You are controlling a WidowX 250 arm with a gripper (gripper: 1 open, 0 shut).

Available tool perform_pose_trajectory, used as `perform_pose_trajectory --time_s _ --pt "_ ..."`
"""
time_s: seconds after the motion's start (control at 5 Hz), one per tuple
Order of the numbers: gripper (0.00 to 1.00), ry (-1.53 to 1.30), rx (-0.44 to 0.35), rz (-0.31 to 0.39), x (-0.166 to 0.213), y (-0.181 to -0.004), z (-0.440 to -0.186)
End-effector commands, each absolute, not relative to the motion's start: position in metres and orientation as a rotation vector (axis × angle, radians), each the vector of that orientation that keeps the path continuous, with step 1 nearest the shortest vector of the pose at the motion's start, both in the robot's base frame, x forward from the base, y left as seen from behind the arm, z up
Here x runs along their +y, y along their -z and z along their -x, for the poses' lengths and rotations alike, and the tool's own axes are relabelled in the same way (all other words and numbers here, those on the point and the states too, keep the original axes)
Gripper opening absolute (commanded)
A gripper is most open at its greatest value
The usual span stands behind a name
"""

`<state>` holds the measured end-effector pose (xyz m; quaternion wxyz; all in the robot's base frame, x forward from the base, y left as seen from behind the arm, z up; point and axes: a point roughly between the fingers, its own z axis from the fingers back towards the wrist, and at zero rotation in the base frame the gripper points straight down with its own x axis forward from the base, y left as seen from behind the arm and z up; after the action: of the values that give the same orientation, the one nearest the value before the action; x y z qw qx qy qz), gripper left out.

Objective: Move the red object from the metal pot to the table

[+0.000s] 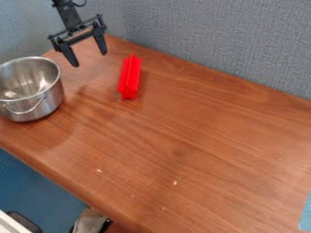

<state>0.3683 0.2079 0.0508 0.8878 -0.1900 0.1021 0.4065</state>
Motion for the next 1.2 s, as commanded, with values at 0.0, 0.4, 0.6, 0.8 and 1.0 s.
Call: perform_pose_trajectory --time_s 0.0,0.4,0.6,0.8,1.0 --pt "1.0 -0.878 0.032 0.387 0.221 -0.1 -0.365" --pt "0.0 -0.967 -0.023 0.402 0.232 -0.081 -0.364" --pt "1.0 -0.936 -0.041 0.42 0.225 -0.091 -0.375" --pt "1.0 -0.909 -0.051 0.433 0.217 -0.097 -0.385" --pt "1.0 -0.829 -0.075 0.434 0.201 -0.116 -0.387"
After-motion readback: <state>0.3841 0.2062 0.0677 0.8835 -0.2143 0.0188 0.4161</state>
